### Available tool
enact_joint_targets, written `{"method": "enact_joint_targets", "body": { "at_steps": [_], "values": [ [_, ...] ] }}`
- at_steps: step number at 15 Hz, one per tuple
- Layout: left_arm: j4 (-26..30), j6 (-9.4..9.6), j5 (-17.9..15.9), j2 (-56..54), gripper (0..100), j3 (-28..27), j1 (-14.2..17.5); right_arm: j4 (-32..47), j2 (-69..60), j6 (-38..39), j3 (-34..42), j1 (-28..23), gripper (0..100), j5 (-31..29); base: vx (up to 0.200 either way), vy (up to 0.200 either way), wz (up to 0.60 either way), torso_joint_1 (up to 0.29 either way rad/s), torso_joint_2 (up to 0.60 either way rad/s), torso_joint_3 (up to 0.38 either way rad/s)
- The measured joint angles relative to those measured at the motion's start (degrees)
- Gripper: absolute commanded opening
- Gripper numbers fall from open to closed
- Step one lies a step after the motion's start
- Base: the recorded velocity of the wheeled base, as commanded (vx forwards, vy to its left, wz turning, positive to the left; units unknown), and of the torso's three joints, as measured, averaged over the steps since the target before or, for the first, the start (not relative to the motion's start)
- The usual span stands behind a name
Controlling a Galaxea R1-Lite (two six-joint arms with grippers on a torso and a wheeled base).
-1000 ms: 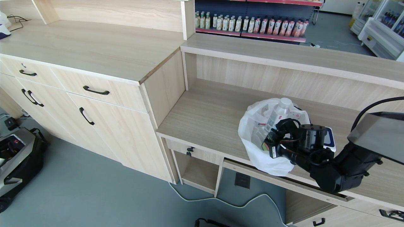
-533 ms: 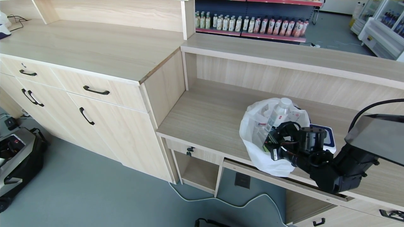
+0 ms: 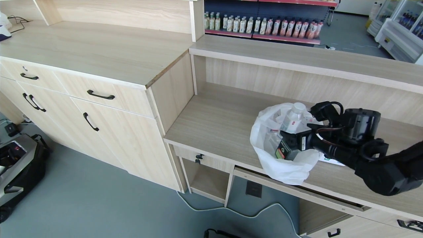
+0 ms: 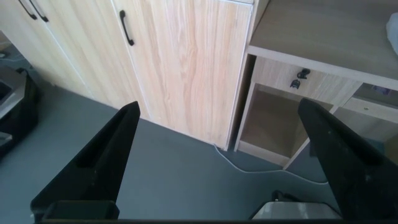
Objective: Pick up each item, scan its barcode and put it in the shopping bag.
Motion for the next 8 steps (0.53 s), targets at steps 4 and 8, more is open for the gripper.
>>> {"method": "enact_joint_targets", "body": {
  "at_steps": [4, 8],
  "values": [
    [0.02, 0.00, 0.00, 0.00, 100, 0.00, -0.02, 9.41, -21.07, -5.32, 9.08, -3.21, 100, 0.49, 0.000, 0.000, -0.30, -0.011, 0.01, 0.010],
    [0.00, 0.01, -0.02, 0.00, 100, 0.00, 0.00, 23.05, -38.92, -7.52, 12.26, -12.67, 100, 0.44, 0.000, 0.000, -0.60, -0.181, 0.33, 0.144]
  ]
}}
